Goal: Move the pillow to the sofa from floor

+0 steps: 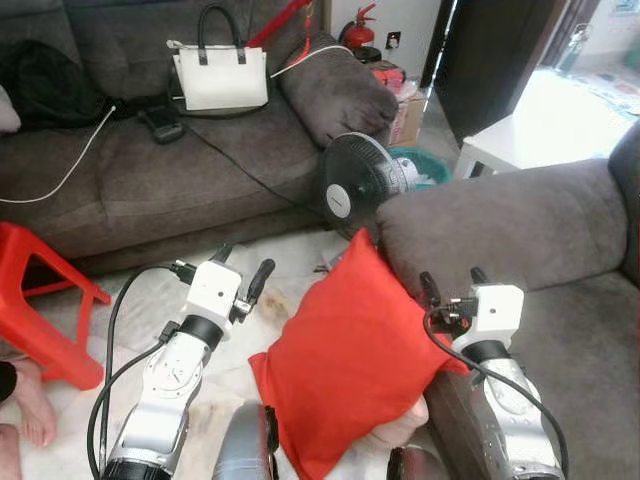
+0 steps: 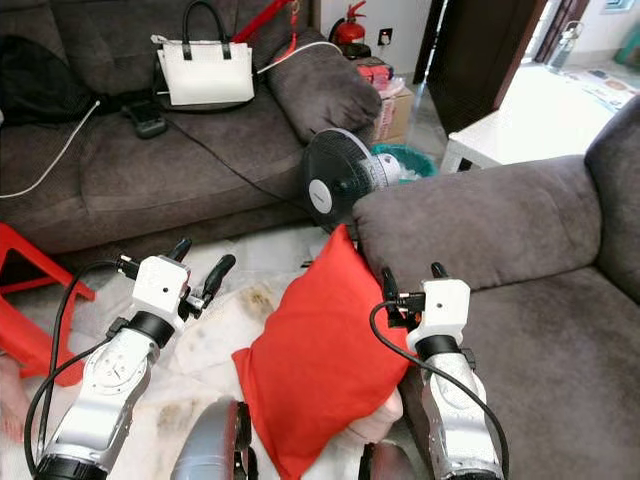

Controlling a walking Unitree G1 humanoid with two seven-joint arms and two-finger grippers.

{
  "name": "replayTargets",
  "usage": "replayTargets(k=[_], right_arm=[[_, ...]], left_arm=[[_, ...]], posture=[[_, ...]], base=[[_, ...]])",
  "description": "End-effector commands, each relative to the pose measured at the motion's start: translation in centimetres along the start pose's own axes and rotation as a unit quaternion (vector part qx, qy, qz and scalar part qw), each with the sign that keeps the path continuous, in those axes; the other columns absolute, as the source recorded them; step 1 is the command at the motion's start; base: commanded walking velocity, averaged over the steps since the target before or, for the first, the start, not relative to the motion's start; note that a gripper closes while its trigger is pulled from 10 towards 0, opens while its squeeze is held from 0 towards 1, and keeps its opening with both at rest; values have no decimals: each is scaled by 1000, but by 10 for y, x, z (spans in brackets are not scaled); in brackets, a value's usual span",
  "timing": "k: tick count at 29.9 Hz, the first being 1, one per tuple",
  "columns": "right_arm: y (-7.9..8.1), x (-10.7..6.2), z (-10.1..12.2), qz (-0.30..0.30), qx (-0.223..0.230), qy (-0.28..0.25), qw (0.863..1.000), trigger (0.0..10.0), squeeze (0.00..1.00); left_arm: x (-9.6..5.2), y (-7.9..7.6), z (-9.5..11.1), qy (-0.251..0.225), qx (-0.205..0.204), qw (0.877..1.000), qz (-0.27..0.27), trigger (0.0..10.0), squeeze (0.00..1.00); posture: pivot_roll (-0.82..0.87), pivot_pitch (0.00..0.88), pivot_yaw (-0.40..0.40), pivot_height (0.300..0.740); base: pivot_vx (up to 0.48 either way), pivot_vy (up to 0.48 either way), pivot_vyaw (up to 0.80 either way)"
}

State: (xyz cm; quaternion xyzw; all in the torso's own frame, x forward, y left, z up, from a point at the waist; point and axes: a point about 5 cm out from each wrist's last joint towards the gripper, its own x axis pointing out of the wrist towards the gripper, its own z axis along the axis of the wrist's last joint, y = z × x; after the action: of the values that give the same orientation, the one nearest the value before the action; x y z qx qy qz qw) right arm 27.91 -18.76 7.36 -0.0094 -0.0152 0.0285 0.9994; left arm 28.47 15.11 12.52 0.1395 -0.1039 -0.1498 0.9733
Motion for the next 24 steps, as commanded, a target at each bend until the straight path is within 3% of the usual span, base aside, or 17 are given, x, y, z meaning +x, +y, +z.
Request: replayTargets(k=[1, 11, 24], right_arm=[[0, -1, -3, 2, -6, 6, 1000, 10000, 0], [0, -1, -3, 5, -9, 7, 1000, 10000, 0], [0, 0, -3, 5, -9, 6, 1000, 10000, 0]], left_arm=[[1, -1, 1, 0, 7, 1000, -5, 10000, 0], [1, -3, 0, 3, 4, 1000, -7, 10000, 0], [2, 2, -2, 11, -34, 999, 16, 10000, 0]], posture=[[89, 80, -4, 571], [88, 77, -5, 571], [89, 78, -6, 571]], base=[[0, 0, 0], [0, 0, 0], [0, 0, 0]])
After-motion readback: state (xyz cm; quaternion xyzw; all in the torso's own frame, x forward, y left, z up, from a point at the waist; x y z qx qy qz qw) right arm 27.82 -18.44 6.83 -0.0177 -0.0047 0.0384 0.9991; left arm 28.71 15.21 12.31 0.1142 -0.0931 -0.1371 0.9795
